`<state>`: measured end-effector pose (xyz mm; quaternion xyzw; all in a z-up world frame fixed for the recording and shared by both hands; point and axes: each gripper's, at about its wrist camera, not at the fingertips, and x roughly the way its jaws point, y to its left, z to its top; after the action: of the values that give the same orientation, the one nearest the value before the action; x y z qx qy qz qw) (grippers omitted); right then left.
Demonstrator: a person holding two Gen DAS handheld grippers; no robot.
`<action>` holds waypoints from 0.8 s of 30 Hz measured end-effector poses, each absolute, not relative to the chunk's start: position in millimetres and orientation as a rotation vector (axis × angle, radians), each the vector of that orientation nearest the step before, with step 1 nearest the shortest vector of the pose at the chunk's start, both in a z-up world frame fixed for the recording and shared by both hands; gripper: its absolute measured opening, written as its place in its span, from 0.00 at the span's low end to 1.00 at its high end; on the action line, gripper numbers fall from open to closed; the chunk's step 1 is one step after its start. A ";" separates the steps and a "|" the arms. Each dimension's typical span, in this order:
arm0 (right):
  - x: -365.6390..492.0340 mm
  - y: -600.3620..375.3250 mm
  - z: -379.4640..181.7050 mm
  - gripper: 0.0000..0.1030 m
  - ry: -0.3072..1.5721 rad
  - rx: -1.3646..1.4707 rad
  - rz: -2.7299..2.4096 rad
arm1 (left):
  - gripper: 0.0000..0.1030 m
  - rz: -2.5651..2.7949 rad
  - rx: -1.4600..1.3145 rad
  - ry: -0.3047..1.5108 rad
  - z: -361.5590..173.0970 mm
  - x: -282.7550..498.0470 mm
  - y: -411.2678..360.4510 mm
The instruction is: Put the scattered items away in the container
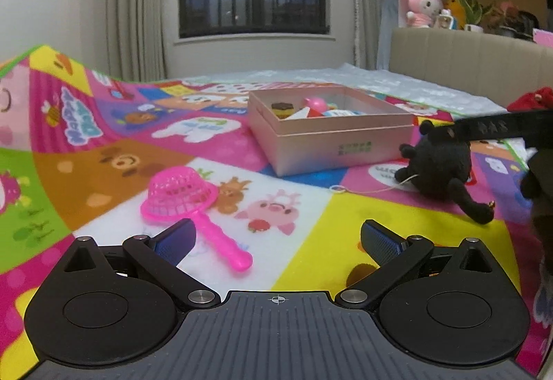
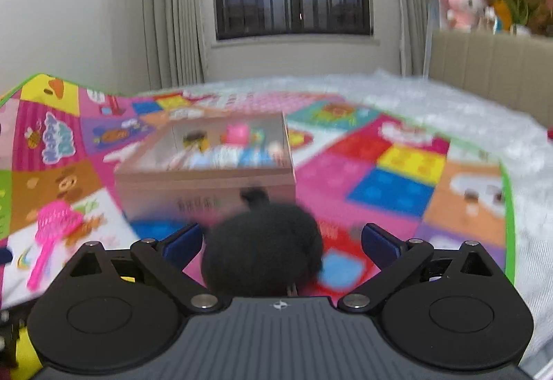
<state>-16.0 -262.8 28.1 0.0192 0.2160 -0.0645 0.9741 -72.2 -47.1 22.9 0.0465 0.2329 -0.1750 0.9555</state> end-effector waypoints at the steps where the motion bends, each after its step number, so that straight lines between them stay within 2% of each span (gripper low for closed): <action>1: -10.1 -256.5 31.3 0.96 0.422 0.003 -0.135 | 1.00 -0.358 0.087 0.482 22.8 -71.2 -47.6; 3: 3.8 -249.0 32.4 0.95 0.419 -0.055 -0.145 | 1.00 -0.371 0.075 0.495 21.9 -71.5 -49.6; 7: 23.2 -266.2 21.8 0.80 0.523 -0.049 -0.133 | 1.00 -0.402 0.062 0.497 22.9 -76.8 -49.9; 18: -56.8 -332.6 27.5 0.81 0.506 0.138 -0.148 | 1.00 -0.524 0.064 0.501 27.1 -73.8 -82.6; 24: -56.0 -340.0 22.8 0.87 0.508 0.210 -0.134 | 1.00 -0.616 0.141 0.481 30.1 -80.9 -118.1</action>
<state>-56.0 -340.0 22.8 0.1038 0.2504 -0.0660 0.9603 -80.9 -118.1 30.1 0.0687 0.2343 -0.2999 0.9222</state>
